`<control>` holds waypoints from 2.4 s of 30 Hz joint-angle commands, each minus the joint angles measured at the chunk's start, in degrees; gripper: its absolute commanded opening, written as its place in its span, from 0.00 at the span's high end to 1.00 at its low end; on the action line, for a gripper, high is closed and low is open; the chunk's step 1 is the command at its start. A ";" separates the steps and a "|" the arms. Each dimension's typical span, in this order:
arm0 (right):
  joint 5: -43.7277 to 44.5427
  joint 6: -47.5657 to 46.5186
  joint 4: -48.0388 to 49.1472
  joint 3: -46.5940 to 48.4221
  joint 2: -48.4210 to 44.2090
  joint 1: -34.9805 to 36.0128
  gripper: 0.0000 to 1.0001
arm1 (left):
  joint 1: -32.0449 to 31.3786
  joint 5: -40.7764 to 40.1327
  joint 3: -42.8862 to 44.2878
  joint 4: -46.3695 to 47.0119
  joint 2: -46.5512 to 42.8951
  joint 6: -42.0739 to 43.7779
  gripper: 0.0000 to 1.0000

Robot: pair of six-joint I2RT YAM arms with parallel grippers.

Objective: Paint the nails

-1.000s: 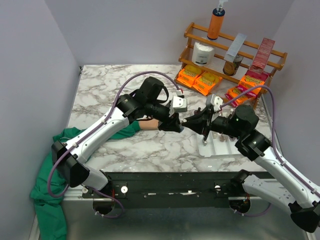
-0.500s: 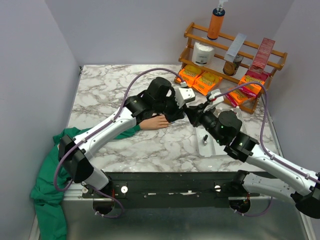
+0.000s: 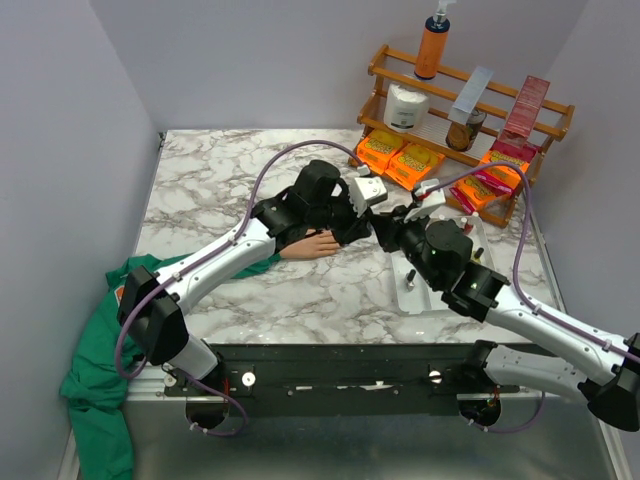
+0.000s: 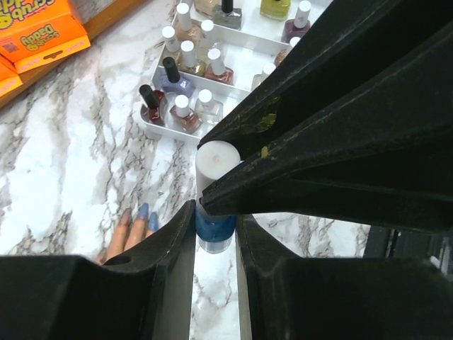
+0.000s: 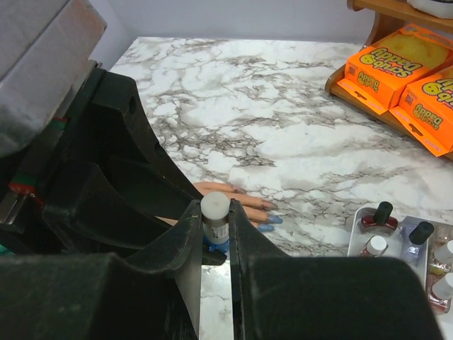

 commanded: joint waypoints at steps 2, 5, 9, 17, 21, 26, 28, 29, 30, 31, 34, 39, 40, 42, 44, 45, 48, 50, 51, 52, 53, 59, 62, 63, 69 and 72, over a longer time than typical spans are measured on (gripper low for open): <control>0.66 0.98 1.53 -0.01 -1.12 -0.09 0.99 | 4.03 3.67 -2.94 5.63 -0.93 -2.87 0.69; 1.45 0.54 1.44 -0.72 -1.39 -0.62 0.99 | 4.21 3.76 -3.73 5.64 -1.37 -1.55 0.53; 2.07 0.19 1.36 -1.68 -2.00 -1.67 0.99 | 4.39 3.67 -4.35 5.29 -2.08 0.47 0.32; 3.03 -2.45 1.09 -2.47 -2.00 -3.34 0.99 | 5.70 4.46 -3.91 4.67 -2.78 1.79 0.09; 5.49 -4.98 0.04 -3.96 -3.23 -5.19 0.99 | 6.49 5.43 -3.47 2.39 -3.31 3.46 0.01; 6.37 -6.14 -4.43 -8.27 -9.46 -12.74 0.99 | 8.69 1.31 -4.96 0.11 -5.50 5.57 0.01; 8.38 -6.23 -6.80 -10.20 -14.19 -13.71 0.99 | 10.35 -0.10 -4.79 -1.47 -5.68 7.15 0.01; 9.09 -6.31 -8.99 -10.91 -15.52 -13.80 0.99 | 11.06 -0.46 -4.79 -2.70 -5.77 7.33 0.01; 9.62 -5.97 -10.06 -11.61 -17.02 -13.89 0.99 | 11.76 -0.90 -4.79 -3.15 -5.86 7.33 0.01; 10.84 -5.44 -11.20 -12.31 -18.25 -14.15 0.99 | 12.73 -0.81 -5.05 -3.41 -5.94 7.16 0.01; 12.61 -2.28 -16.21 -15.56 -22.47 -14.51 0.99 | 15.45 -1.08 -7.23 -2.54 -6.82 6.63 0.01; 12.09 1.76 -20.79 -21.27 -29.32 -14.51 0.99 | 19.06 -0.81 -12.34 2.99 -9.98 5.92 0.01; 12.70 2.29 -21.66 -21.55 -30.03 -14.51 0.99 | 19.32 -0.20 -13.13 3.43 -10.25 5.84 0.01; 12.70 1.95 -24.04 -21.64 -31.35 -14.51 0.99 | 20.11 0.33 -13.49 3.96 -10.95 5.84 0.01; 14.36 2.30 -24.57 -21.72 -32.06 -14.51 0.99 | 20.64 1.12 -14.10 5.27 -11.83 5.92 0.01; 14.98 1.43 -24.48 -21.81 -32.15 -14.51 0.99 | 20.82 1.38 -14.45 5.89 -12.18 5.92 0.01; 17.71 -2.16 -22.29 -21.81 -30.49 -14.51 0.99 | 21.44 2.00 -15.42 7.74 -12.80 6.27 0.01; 18.67 -4.20 -20.36 -21.55 -28.03 -14.51 0.99 | 21.87 2.09 -15.60 8.53 -12.80 6.36 0.01; 19.03 -5.77 -19.92 -21.46 -27.15 -14.51 0.99 | 22.05 2.17 -15.60 8.88 -12.71 6.28 0.01; 19.20 -7.01 -19.39 -21.46 -26.62 -14.51 0.99 | 22.14 2.35 -15.77 9.15 -12.62 6.28 0.01; 18.86 -8.93 -17.12 -21.98 -25.66 -14.51 0.99 | 22.49 2.61 -15.86 9.41 -12.45 6.28 0.01; 14.47 -15.80 -7.63 -22.60 -24.33 -14.60 0.99 | 23.19 4.11 -16.48 10.82 -10.70 6.28 0.01; 14.11 -18.25 -5.59 -22.17 -23.19 -15.82 0.99 | 23.37 4.37 -16.21 11.00 -9.99 6.27 0.01; 13.85 -19.75 -3.85 -21.99 -22.49 -16.44 0.99 | 23.46 4.63 -16.13 11.08 -9.81 6.28 0.01; 2.35 -22.13 3.19 -22.07 -17.30 -25.66 0.99 | 23.72 5.51 -15.42 10.91 -8.85 6.19 0.01; -3.98 -21.96 5.57 -21.38 -13.26 -30.41 0.99 | 23.81 5.60 -15.33 10.82 -8.49 6.27 0.01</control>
